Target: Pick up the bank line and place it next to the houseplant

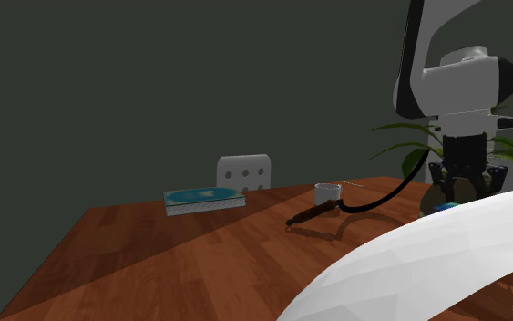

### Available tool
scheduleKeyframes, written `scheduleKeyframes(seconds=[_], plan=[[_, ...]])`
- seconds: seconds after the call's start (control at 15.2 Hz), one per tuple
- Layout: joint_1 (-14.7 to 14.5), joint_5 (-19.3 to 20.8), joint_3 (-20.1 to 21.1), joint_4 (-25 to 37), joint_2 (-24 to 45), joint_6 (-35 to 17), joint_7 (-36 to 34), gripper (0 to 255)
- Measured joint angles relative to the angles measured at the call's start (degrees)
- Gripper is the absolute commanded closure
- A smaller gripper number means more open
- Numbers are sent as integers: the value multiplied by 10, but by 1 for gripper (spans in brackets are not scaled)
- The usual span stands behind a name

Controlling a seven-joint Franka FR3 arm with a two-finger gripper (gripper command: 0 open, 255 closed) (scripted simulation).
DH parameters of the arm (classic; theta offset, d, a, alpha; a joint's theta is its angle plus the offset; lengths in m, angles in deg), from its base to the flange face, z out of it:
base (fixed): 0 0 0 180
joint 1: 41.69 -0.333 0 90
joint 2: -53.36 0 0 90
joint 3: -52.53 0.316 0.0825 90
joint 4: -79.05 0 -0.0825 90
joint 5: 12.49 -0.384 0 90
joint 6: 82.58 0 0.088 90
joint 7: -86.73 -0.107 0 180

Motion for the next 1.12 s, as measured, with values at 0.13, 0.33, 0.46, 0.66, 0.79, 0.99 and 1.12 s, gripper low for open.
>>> scheduleKeyframes(seconds=[0.13, 0.33, 0.46, 0.66, 0.79, 0.99, 1.12], plan=[[0, 1, -1, 2, 11, -9, -1, 255], [1, 1, -1, 5, 28, -24, -1, 255], [0, 2, -2, 7, 40, -33, -3, 255], [0, 3, -3, 6, 54, -48, -6, 255], [-1, 4, -3, 10, 67, -57, -7, 255], [-1, 4, -4, 15, 85, -70, -9, 255], [-1, 5, -5, 17, 96, -79, -10, 255]])
